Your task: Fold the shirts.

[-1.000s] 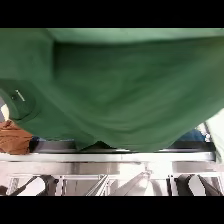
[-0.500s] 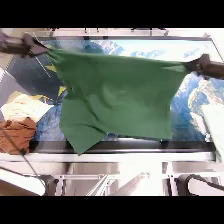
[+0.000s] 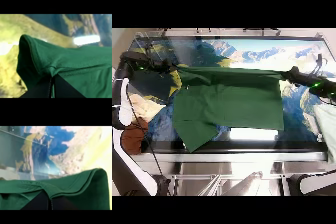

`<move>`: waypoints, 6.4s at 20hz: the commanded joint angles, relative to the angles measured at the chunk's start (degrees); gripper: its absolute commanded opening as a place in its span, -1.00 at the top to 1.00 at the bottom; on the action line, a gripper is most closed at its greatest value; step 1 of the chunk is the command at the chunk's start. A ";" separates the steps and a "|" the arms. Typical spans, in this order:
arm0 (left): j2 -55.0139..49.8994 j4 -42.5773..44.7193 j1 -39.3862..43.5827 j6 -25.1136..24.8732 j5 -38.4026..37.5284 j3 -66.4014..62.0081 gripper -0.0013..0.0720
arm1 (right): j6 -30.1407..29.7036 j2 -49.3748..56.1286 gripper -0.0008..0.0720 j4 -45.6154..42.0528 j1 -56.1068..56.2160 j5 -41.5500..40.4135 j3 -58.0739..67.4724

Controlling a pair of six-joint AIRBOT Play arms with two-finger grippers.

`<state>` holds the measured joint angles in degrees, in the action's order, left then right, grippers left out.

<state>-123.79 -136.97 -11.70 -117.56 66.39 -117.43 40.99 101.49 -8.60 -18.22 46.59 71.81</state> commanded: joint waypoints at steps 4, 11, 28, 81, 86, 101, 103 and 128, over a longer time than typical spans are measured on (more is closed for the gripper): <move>-2.19 11.13 1.07 2.32 9.38 1.22 0.90 | 5.90 3.28 0.92 -11.39 -0.50 7.19 0.22; -2.27 12.92 1.95 3.63 13.18 1.22 0.90 | 10.93 3.34 0.92 -20.70 -0.26 9.60 0.22; 21.94 12.52 -7.30 8.81 28.94 26.95 -0.83 | 22.86 -19.80 0.06 -52.89 -10.40 27.15 -17.88; 28.74 7.98 -4.09 11.47 14.95 30.53 0.92 | 8.26 -15.23 0.92 -12.76 -5.64 10.32 -12.92; 2.34 7.96 -0.83 14.95 21.55 3.02 0.92 | 7.41 -1.88 0.92 -12.74 -2.47 6.84 -5.90; -0.52 -7.61 -1.46 13.66 14.60 1.44 0.92 | 3.06 0.83 0.90 -14.29 -1.70 11.39 -5.42; 1.42 -7.61 -1.46 13.66 14.84 1.46 0.91 | 3.08 -1.05 0.51 -14.29 -1.70 11.98 -5.42; 1.18 9.88 22.67 14.49 12.15 1.55 0.94 | 20.28 5.46 0.92 -22.23 3.15 20.76 4.57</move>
<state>-119.63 -131.55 3.84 -103.83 82.11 -115.90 61.34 107.44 -31.97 -14.76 63.13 74.83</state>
